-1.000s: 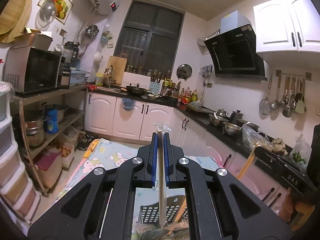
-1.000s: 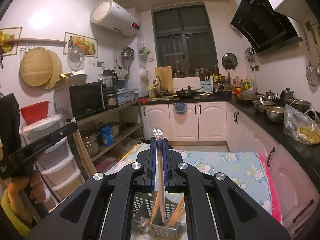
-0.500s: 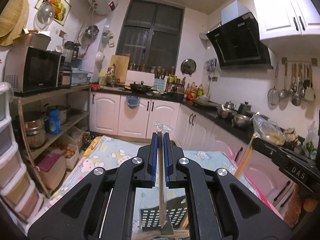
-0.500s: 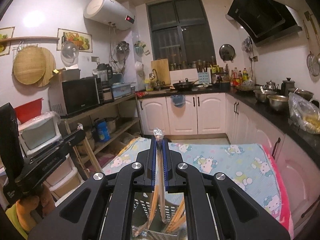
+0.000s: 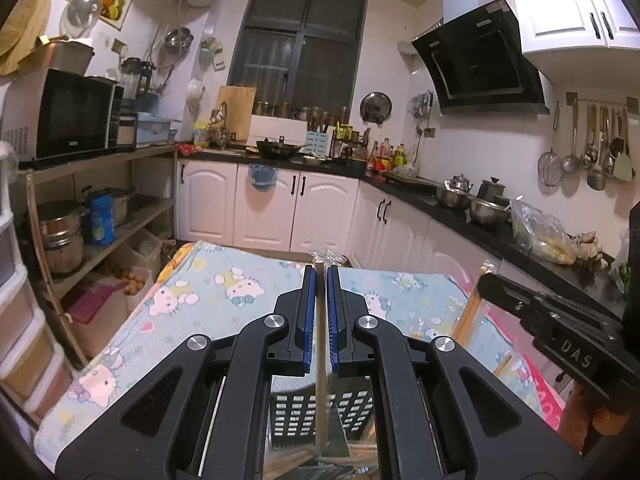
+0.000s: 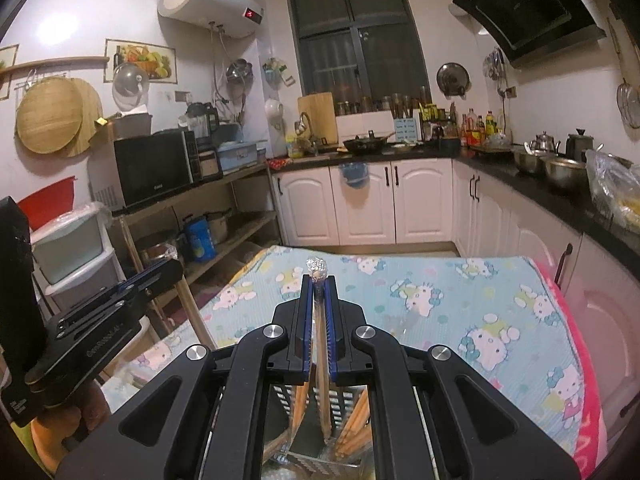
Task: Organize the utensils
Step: 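Lower the chopsticks into the holder slots and open both tools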
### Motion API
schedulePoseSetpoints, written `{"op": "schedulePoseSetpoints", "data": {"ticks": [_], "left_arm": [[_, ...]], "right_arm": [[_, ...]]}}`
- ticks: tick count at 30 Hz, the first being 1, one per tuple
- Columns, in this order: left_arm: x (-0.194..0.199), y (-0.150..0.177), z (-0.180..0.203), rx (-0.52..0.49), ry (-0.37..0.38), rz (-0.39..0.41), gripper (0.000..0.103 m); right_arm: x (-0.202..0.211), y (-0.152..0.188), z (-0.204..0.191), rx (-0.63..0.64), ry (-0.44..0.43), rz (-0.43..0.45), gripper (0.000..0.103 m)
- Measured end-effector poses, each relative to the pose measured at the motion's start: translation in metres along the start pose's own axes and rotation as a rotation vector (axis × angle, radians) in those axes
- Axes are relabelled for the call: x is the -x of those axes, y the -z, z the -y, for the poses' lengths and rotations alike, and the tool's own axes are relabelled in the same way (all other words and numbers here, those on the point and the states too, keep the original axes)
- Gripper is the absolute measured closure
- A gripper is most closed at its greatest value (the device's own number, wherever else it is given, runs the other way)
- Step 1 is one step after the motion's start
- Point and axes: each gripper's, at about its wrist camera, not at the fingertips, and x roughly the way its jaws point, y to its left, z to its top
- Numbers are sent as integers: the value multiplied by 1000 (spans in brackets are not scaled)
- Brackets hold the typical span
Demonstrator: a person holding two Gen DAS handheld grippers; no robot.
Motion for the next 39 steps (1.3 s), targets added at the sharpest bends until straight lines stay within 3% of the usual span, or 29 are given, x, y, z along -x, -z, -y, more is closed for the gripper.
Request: {"op": "schedulePoseSetpoints", "data": {"ticks": [17, 22, 39], "left_arm": [[-4, 23, -10, 29, 25, -97, 101], [1, 24, -15, 36, 34, -124, 100], [27, 32, -14, 16, 64, -199, 62]], "right_arm": [[-4, 33, 5, 3, 13, -100, 96], [1, 39, 6, 7, 28, -122, 90], [32, 51, 5, 5, 27, -148, 61]]}}
